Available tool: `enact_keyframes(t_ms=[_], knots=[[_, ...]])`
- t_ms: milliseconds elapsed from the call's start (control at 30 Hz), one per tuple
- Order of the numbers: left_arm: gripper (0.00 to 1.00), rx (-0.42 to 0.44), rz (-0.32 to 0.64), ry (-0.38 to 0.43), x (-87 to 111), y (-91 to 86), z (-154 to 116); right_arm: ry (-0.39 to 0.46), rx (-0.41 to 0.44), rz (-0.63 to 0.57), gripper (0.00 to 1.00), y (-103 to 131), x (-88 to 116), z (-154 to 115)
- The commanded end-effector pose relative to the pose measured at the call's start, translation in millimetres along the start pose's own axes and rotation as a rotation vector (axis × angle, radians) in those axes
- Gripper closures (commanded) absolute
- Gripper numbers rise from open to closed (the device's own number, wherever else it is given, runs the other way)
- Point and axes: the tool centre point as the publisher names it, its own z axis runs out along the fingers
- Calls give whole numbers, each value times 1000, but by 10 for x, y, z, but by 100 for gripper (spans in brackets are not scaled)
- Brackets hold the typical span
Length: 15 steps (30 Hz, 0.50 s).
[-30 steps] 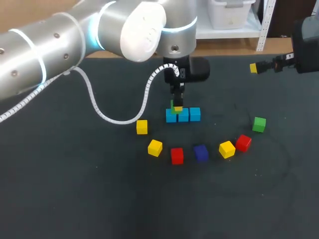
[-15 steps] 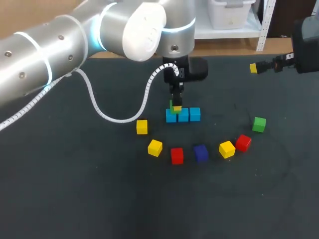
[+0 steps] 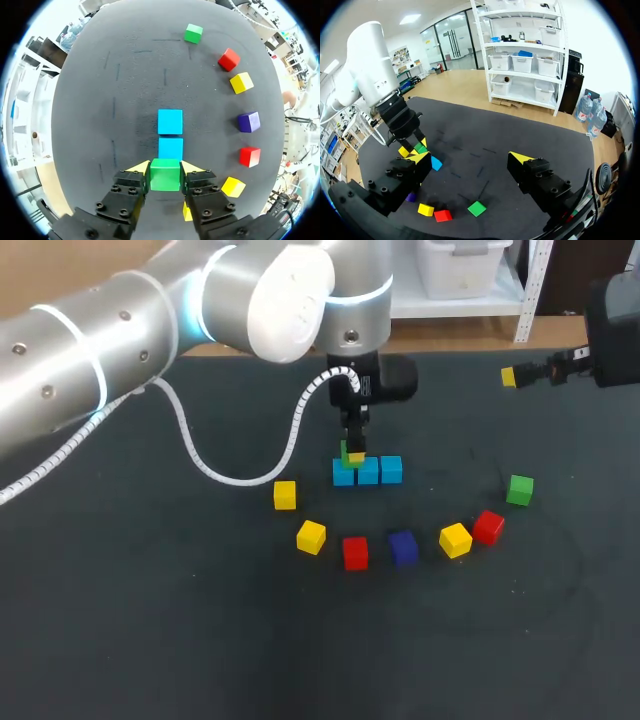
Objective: Place the blue cubes, place green cubes on the blue cubes, place the yellow cubes on the green cubes, then place the red cubes on the yellow cubes, and place purple cube on the red cubes.
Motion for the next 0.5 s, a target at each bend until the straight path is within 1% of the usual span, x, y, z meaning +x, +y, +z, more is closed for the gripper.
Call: enact_keyframes(t_ms=[33,100,167,200,267,333,367,433,500], knots=[[92,3,-3,5,6,13,5,0,7,0,0,15,3,-9],[89,8,-4,5,8,11,6,0,7,0,0,15,3,-9],[82,10,-1,6,11,-2,3,0,7,0,0,15,3,-9],[80,16,-1,2,10,-5,0,0,7,0,0,15,3,-9],[71,18,0,1,9,-12,-5,0,7,0,0,15,3,-9],[56,21,-1,-3,9,-16,-7,0,7,0,0,15,3,-9],[52,21,-1,-4,9,-17,-7,0,7,0,0,15,3,-9],[40,20,-2,-3,8,-15,-6,0,7,0,0,15,3,-9],[34,22,-4,-4,4,-10,-6,0,7,0,0,15,3,-9]])
